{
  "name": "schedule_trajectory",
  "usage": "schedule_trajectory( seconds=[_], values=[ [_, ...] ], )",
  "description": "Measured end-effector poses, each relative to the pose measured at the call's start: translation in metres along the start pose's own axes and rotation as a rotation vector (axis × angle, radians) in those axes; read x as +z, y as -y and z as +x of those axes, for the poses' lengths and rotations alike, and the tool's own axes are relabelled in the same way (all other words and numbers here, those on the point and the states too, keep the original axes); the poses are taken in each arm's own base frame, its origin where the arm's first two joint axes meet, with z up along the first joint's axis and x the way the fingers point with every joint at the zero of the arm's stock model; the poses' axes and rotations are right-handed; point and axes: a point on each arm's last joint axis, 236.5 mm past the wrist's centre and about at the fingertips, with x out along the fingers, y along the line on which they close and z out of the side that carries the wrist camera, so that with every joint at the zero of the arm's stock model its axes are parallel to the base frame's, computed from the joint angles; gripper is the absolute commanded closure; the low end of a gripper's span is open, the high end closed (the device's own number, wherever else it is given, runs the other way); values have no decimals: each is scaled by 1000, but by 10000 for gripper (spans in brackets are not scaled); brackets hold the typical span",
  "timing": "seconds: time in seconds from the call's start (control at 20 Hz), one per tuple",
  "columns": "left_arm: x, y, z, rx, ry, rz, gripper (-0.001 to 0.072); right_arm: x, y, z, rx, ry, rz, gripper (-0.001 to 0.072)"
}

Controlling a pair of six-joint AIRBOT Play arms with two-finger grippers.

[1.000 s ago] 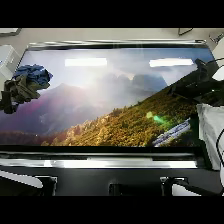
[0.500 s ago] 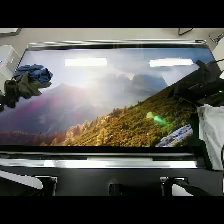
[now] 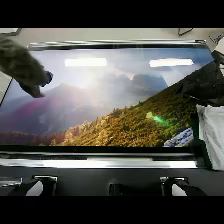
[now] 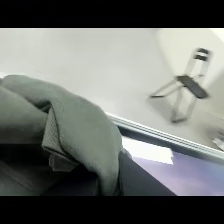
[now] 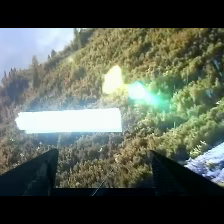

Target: Fold the clothes and pants, and hang the long-sleeved shirts on hangers.

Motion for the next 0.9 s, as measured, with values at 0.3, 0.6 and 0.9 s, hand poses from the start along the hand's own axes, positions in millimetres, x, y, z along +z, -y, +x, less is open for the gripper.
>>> schedule_trajectory(
  seconds=[0.3, 0.6, 0.9],
  values=[
    [-194, 129, -40, -296, -412, -146, 684, -7, -2, -6, 2, -14, -21, 51],
    [-444, 194, -86, -283, -969, -289, 113, -11, -2, -7, 1, -29, -28, 51],
    [-495, 238, -90, -340, -1167, -196, 5, -20, -4, -7, 10, -66, -28, 49]
  ],
)
